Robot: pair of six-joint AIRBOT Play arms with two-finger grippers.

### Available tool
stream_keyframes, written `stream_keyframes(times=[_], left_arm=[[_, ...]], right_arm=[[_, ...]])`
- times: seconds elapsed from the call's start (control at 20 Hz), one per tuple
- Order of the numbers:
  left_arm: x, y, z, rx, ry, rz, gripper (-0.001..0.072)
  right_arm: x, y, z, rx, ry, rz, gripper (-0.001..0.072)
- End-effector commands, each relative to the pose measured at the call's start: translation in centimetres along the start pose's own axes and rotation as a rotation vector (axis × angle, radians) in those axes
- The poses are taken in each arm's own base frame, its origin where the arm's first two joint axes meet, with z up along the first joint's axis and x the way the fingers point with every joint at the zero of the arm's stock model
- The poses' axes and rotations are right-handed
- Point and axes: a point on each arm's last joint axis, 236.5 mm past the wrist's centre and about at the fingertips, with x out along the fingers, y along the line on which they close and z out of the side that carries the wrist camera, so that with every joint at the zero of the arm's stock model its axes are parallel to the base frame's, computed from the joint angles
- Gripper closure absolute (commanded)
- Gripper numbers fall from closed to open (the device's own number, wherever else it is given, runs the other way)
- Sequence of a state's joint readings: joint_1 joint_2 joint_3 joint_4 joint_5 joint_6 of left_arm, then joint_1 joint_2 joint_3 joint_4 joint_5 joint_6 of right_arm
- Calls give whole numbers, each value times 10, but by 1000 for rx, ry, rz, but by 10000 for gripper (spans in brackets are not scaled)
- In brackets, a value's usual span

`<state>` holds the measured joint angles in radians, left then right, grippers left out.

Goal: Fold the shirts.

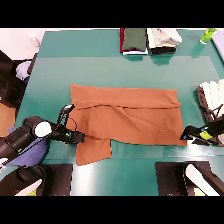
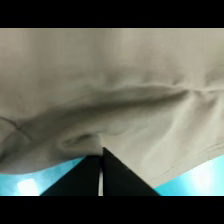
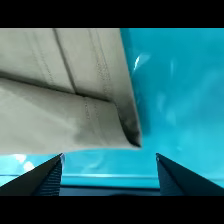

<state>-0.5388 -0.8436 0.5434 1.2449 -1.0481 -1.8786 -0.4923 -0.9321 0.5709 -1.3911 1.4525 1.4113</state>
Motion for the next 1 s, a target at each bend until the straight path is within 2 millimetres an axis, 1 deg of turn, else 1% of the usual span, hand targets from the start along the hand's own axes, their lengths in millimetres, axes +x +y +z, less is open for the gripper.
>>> stream_keyframes(times=[0.0,0.05,0.15,0.25,0.35,0.4,0.45,0.55,0.65,0.75,0.8,0.85,0.95], left_arm=[[-1,-1,1,4,-2,-1,685],[-1,-1,1,4,-4,-1,685],[-1,-1,2,4,-6,-2,685],[-1,-1,1,3,-5,-4,685],[-1,-1,1,2,-6,-5,685],[-1,-2,1,2,-5,-5,685],[-1,-1,1,2,-4,-4,685],[-1,0,-2,12,9,4,685],[-6,7,-8,35,43,40,686],[-21,16,-11,69,56,99,687],[-29,18,-13,69,47,107,687],[-38,18,-18,70,38,104,687],[-54,19,-34,54,46,101,687]], right_arm=[[22,-3,-4,24,-1,10,62],[24,-3,-3,26,-10,9,65],[24,-4,3,25,-35,5,124],[24,-5,6,27,-47,3,138],[24,-5,7,26,-52,2,185],[24,-5,7,25,-52,1,391],[23,-5,7,23,-52,1,527],[22,-5,7,12,-49,1,692],[13,-3,8,-5,-44,-4,693],[-1,-1,9,-55,-38,-41,694],[-10,-1,9,-87,-49,-70,694],[-17,0,7,-118,-61,-95,694],[-29,8,0,-171,-93,-115,694]])
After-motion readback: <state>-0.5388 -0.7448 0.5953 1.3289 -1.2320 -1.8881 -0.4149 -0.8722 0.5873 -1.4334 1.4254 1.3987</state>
